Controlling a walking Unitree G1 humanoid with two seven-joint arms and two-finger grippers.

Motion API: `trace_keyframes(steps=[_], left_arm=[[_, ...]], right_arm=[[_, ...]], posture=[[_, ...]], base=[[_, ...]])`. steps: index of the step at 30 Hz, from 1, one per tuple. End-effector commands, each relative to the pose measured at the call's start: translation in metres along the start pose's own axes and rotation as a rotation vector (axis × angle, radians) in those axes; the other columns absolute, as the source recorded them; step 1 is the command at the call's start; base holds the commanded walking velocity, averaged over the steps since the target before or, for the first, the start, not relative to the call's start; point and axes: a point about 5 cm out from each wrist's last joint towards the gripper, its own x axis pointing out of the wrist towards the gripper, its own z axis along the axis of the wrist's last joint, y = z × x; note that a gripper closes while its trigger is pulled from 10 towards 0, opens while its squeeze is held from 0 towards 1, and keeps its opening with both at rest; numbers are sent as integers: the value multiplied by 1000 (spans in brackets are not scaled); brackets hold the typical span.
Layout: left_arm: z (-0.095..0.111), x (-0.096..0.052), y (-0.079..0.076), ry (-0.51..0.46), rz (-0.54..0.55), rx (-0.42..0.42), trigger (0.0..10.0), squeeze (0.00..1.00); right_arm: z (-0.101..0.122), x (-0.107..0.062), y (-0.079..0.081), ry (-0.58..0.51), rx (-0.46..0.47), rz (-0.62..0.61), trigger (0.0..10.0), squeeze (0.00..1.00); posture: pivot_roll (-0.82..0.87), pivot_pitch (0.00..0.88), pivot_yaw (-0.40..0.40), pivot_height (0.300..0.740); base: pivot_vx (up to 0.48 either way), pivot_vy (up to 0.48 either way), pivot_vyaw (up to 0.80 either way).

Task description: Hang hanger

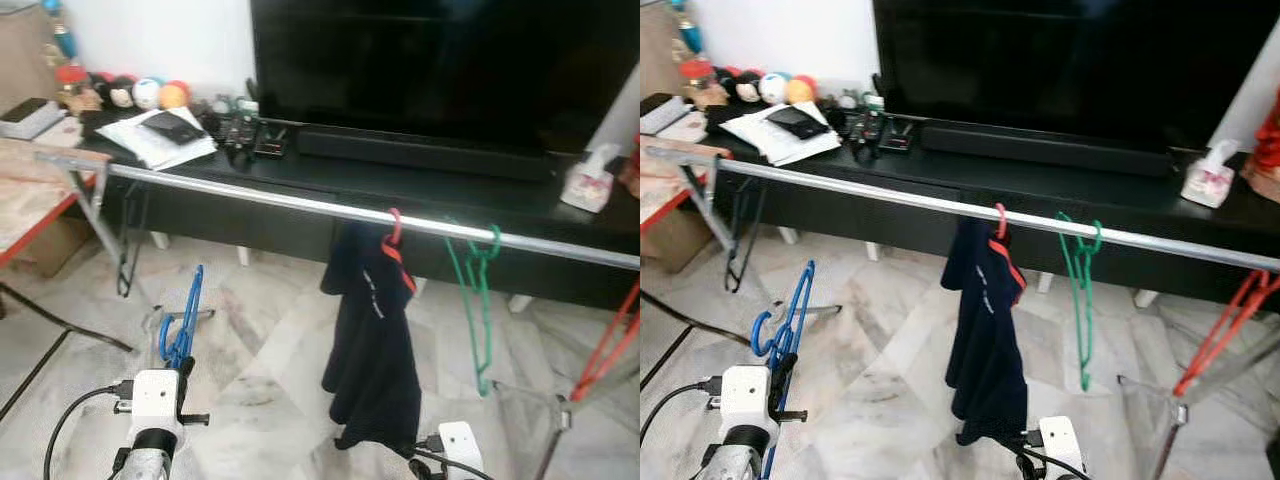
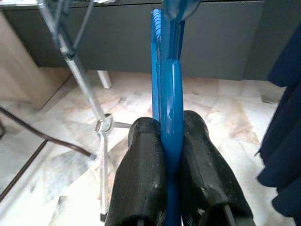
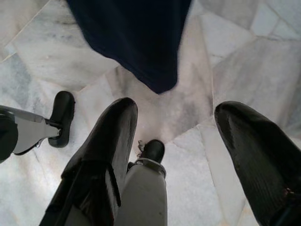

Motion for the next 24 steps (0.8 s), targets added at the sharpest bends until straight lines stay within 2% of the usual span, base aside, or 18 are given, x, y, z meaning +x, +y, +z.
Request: trace_keyframes(steps=[1, 5, 21, 24], left_arm=[[6, 3, -3, -19, -17, -1, 10000, 0], [7, 4, -4, -19, -23, 0, 10000, 0], [8, 6, -8, -18, -33, -4, 10000, 0], [9, 7, -9, -18, -36, -5, 10000, 0]], right_arm=[[-1, 0, -1, 5, 11, 3, 10000, 0], [-1, 0, 0, 7, 5, 7, 10000, 0], [1, 0, -2, 3, -12, -5, 10000, 0], [1, 0, -1, -1, 10, -7, 10000, 0]], posture=[[-20, 0, -41, 740], [-20, 0, -41, 740], [-22, 0, -40, 740], [-25, 5, -40, 740]], base=[[0, 0, 0], [0, 0, 0], [267, 0, 53], [286, 0, 0]])
